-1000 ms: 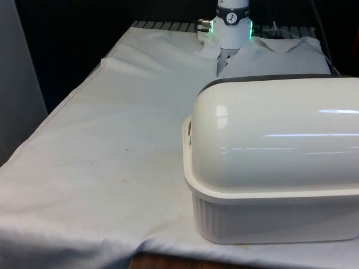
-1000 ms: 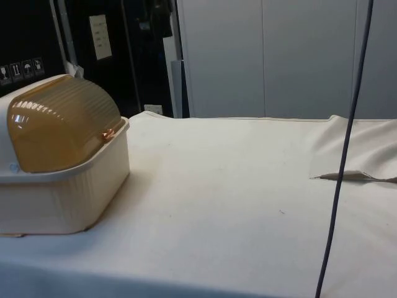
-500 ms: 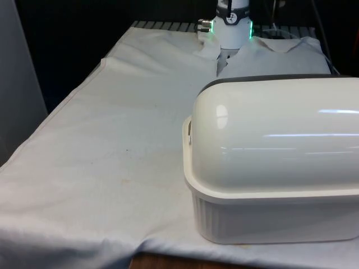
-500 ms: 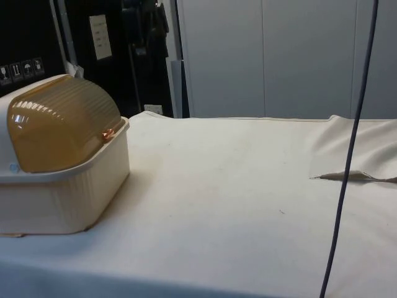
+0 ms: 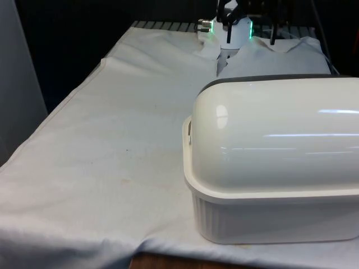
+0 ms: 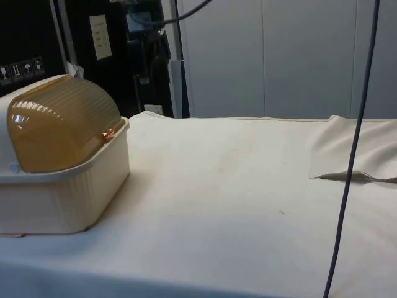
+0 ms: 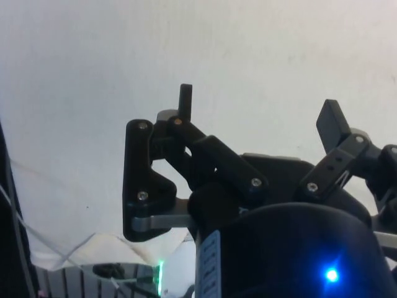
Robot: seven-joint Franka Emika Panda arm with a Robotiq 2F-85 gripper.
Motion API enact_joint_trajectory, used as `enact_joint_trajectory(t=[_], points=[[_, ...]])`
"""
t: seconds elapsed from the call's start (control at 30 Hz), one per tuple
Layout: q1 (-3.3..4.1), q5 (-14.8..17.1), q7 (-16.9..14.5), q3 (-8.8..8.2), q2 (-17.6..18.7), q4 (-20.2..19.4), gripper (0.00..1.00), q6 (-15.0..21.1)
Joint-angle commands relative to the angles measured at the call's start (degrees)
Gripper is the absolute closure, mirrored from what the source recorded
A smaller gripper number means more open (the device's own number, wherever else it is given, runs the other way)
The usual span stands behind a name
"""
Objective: Open the lid, then close it.
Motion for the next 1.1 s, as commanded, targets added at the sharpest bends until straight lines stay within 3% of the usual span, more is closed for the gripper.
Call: enact_joint_trajectory(t=[0.0, 0.17, 0.2, 0.33, 0.43, 0.47, 0.5, 0.67, 0.73, 0.77, 1.07], points=[[0.06, -0.11, 0.06, 0.0, 0.06, -0.57, 0.0, 1.32], [0.11, -0.11, -0.11, 0.11, 0.8, -2.64, 0.0, 4.87], [0.06, 0.0, -0.11, 0.0, 0.57, -1.72, 0.0, 2.86], [0.17, -0.11, -0.11, 0.23, 1.26, -3.95, 0.0, 7.39], [0.23, -0.17, 0.0, 0.4, 1.55, -4.7, 0.0, 9.17], [0.06, 0.0, -0.17, 0.34, 1.6, -4.35, 0.0, 8.14], [0.23, -0.29, 0.06, 0.57, 1.66, -5.1, 0.0, 10.26], [0.29, -0.4, 0.11, 1.03, 1.89, -5.96, 0.0, 13.29], [0.11, 0.0, -0.17, 1.03, 1.89, -5.73, 0.0, 12.32], [0.29, -0.4, 0.06, 1.2, 1.95, -6.13, 0.0, 14.27], [0.34, -0.29, -0.29, 2.18, 2.64, -7.05, 0.0, 18.91]])
